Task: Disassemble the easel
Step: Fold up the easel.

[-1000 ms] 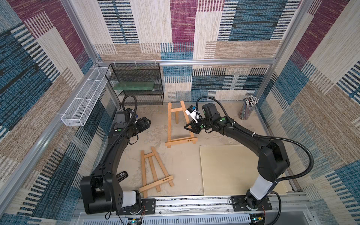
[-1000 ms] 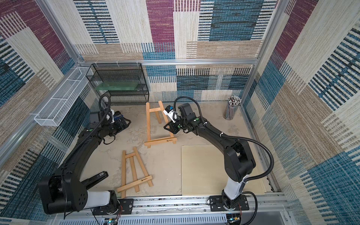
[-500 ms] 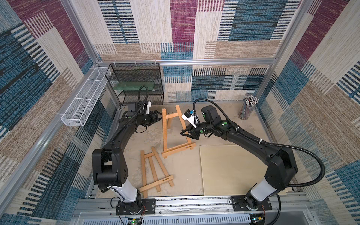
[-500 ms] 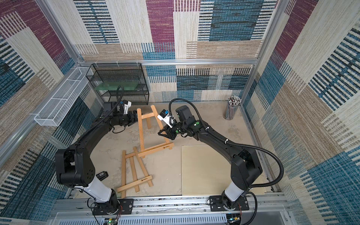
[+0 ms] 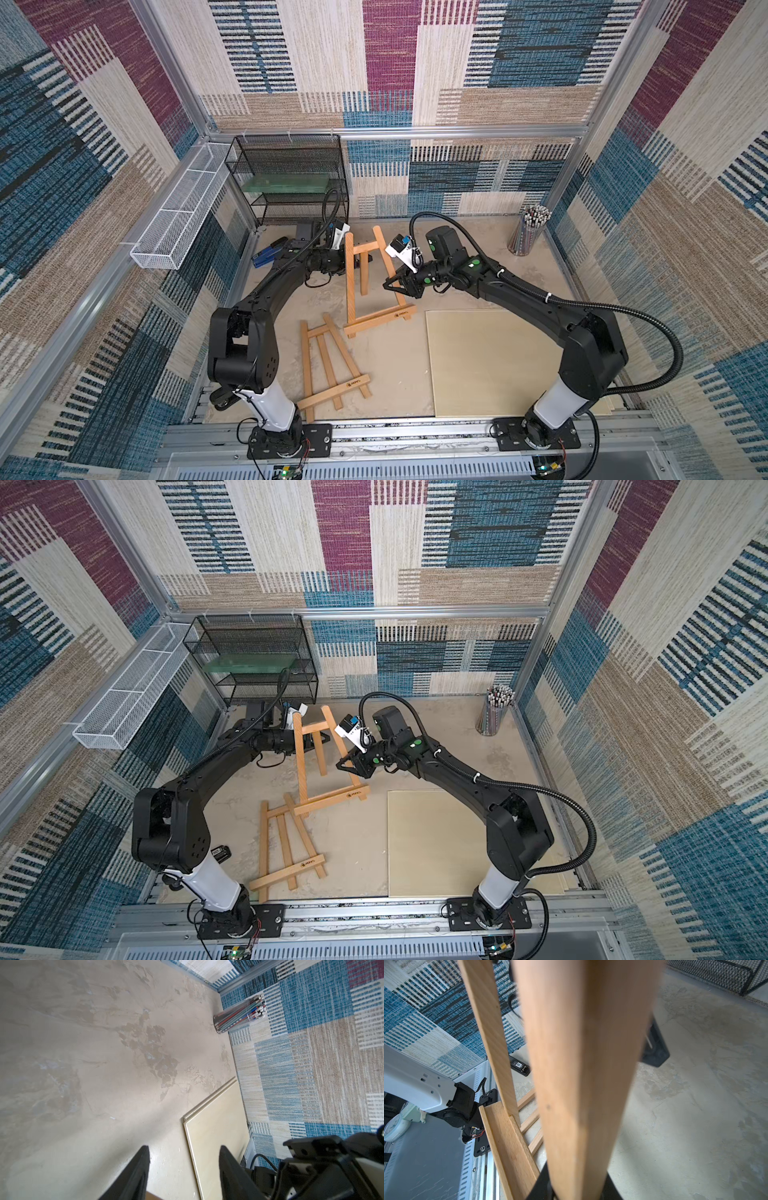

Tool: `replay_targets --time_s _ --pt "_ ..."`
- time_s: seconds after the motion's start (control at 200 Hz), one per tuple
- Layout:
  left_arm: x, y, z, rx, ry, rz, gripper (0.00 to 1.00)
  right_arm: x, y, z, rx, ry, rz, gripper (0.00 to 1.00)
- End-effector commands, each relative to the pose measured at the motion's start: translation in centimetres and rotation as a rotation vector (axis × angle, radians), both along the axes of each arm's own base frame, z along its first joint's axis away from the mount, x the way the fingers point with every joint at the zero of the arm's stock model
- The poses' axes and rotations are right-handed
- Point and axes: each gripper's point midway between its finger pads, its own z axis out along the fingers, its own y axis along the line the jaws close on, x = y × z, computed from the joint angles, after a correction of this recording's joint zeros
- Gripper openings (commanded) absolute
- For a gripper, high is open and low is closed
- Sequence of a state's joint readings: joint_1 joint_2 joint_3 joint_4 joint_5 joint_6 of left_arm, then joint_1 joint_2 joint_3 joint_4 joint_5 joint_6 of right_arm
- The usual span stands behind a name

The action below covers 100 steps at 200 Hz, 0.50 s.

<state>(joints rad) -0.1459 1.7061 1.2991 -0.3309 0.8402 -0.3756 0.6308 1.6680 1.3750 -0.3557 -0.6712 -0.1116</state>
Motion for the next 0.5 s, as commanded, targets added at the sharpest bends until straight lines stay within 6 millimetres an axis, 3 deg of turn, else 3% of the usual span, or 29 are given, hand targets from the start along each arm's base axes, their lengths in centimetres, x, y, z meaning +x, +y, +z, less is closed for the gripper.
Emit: replay_targets --time_s 0.0,0.341,0.496 --pt "-1.0 -0.8 0.5 -0.051 -0.032 -0.058 0.53 1.6 0.7 2.2 0.078 -0.063 -0.026 0.0" --pt "-4.8 -3.6 -0.6 -0.144 0.026 -0.159 0.52 3.2 0.7 0.5 0.088 -0.006 -0.092 0.0" --pt "-5.9 -3.4 -2.2 -0.143 0.072 -0.132 0.52 3.3 0.2 -0.8 0.094 0.041 -0.113 0.0"
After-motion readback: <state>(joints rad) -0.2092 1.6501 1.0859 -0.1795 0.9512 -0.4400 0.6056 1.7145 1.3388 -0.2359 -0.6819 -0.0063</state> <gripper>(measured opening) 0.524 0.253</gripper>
